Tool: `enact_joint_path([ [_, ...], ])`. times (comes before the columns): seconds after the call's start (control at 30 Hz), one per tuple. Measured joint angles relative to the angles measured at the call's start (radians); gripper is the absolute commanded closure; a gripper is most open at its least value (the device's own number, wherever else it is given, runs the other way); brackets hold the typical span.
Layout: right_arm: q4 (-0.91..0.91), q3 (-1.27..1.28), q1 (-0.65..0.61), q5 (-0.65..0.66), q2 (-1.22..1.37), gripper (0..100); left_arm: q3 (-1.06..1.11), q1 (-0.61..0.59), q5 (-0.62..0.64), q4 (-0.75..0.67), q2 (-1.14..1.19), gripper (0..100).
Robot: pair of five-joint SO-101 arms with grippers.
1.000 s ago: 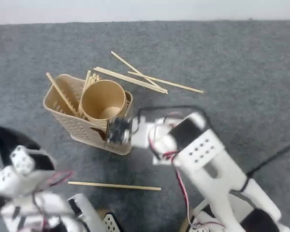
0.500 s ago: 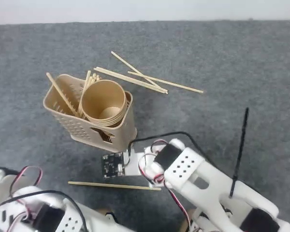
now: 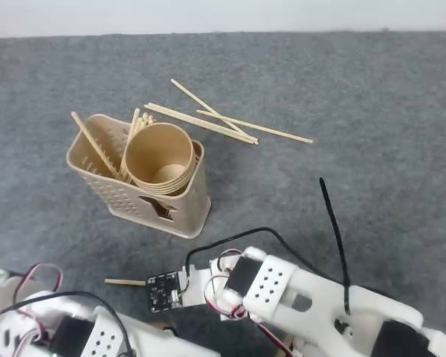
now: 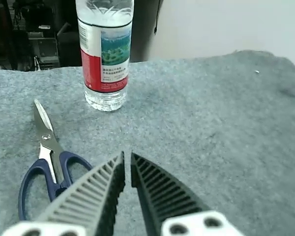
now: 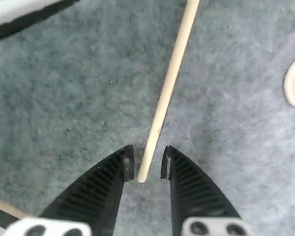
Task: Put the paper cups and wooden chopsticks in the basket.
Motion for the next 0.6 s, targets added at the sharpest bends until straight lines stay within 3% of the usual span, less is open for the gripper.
enact_joint_path([
  [0.43, -0.103, 0.091, 0.060, -0.009, 0.000, 89.6, 0.014, -0.005, -0.008, 0.000, 0.000, 99],
  [0.53, -0.103, 0.091, 0.100, 0.017, 0.000, 99.0, 0.014, -0.005, -0.008, 0.000, 0.000, 99],
  [0.6, -0.103, 0.091, 0.109, 0.049, 0.000, 97.9, 0.014, -0.005, -0.008, 0.000, 0.000, 99],
])
